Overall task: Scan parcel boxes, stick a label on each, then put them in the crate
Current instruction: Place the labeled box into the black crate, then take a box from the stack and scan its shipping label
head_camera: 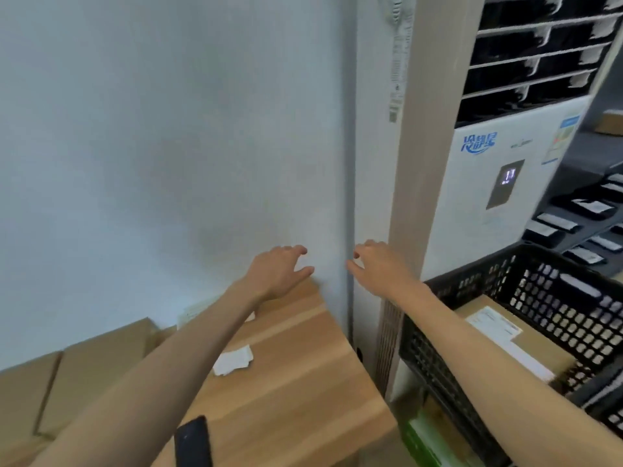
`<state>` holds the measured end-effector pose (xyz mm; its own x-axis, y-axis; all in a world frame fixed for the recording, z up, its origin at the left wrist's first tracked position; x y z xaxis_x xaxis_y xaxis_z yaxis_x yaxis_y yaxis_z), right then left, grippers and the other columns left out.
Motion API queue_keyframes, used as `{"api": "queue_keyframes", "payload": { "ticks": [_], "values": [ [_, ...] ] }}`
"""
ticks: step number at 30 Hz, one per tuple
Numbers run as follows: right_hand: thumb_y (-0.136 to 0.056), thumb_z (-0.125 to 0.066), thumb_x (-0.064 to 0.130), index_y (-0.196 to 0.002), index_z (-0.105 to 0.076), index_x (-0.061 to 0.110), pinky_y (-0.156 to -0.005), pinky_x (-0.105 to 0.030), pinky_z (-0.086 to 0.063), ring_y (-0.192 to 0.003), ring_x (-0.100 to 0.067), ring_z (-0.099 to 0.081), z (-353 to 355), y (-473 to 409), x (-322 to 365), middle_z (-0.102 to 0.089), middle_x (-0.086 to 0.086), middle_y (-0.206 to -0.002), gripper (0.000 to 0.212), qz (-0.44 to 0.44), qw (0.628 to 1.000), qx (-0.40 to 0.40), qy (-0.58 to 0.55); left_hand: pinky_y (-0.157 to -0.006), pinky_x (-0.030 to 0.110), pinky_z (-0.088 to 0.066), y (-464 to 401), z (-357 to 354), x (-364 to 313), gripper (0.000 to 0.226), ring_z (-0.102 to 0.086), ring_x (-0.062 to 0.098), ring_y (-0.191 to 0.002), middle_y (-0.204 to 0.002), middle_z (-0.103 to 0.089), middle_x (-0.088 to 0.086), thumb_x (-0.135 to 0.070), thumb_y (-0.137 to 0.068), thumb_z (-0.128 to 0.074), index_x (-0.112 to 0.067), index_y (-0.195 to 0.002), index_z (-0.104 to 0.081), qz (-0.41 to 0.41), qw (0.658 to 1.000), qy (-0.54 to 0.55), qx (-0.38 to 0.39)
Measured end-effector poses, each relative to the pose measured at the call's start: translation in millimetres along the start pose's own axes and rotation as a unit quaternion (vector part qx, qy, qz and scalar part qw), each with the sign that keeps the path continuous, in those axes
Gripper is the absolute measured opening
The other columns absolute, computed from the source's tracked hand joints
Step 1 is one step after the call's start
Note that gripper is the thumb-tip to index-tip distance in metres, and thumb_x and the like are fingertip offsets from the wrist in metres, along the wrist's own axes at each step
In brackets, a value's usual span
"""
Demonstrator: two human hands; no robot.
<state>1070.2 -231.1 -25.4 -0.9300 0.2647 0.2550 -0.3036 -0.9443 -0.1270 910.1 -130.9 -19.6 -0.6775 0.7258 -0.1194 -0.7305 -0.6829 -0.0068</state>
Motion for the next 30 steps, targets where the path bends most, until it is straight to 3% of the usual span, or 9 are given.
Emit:
{"api": "queue_keyframes", "payload": {
  "ticks": [11,19,24,30],
  "values": [
    [-0.105,-0.041,0.045,-0.131,-0.057,0.015,-0.092,-0.041,-0.044,-0.114,-0.029,-0.057,-56.9,-22.1,242.3,-0.059,-0.009,-0.129,0.043,0.155,0.988,0.011,0.017,-0.101,0.042,-0.048,171.5,37.3,202.7,0.055,-0.055,0.021,-0.128,-0.142,-0.059,0.001,-0.055,-0.102,-0.044,-0.023,-0.147,-0.047,0.171,0.984,-0.03,-0.034],
    [-0.106,-0.039,0.046,-0.132,-0.057,0.014,-0.093,-0.041,-0.046,-0.112,-0.028,-0.057,-105.2,11.7,407.5,-0.059,-0.008,-0.13,0.045,0.199,0.979,0.039,0.023,-0.098,0.041,-0.048,304.7,47.9,340.4,0.056,-0.056,0.023,-0.126,-0.139,-0.06,0.003,-0.055,-0.103,-0.043,-0.021,-0.147,-0.047,0.245,0.968,-0.019,-0.048],
    [-0.106,-0.039,0.044,-0.127,-0.059,0.013,-0.091,-0.041,-0.045,-0.11,-0.028,-0.057,-143.3,31.6,472.9,-0.059,-0.008,-0.126,0.042,0.192,0.979,0.066,0.016,-0.1,0.042,-0.045,350.8,32.4,392.9,0.054,-0.053,0.024,-0.129,-0.141,-0.058,0.005,-0.051,-0.104,-0.044,-0.018,-0.147,-0.046,0.247,0.968,0.012,-0.043],
    [-0.106,-0.039,0.044,-0.119,-0.06,0.014,-0.085,-0.039,-0.045,-0.106,-0.026,-0.056,-207.6,51.3,500.8,-0.058,-0.006,-0.121,0.039,0.164,0.977,0.134,0.02,-0.097,0.042,-0.049,376.4,-16.6,429.6,0.053,-0.054,0.025,-0.129,-0.145,-0.055,0.006,-0.049,-0.104,-0.044,-0.018,-0.147,-0.046,0.245,0.969,0.038,0.016]
  ]
}}
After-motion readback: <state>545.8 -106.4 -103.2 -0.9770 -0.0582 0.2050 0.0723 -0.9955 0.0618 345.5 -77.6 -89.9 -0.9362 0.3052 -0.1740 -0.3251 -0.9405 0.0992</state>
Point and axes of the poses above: each hand's wrist, its own y-axis away from the middle knuckle, its own z-axis out of the back of the hand, x = y × z, the point moved 8 cm from there along -y, towards the middle knuckle
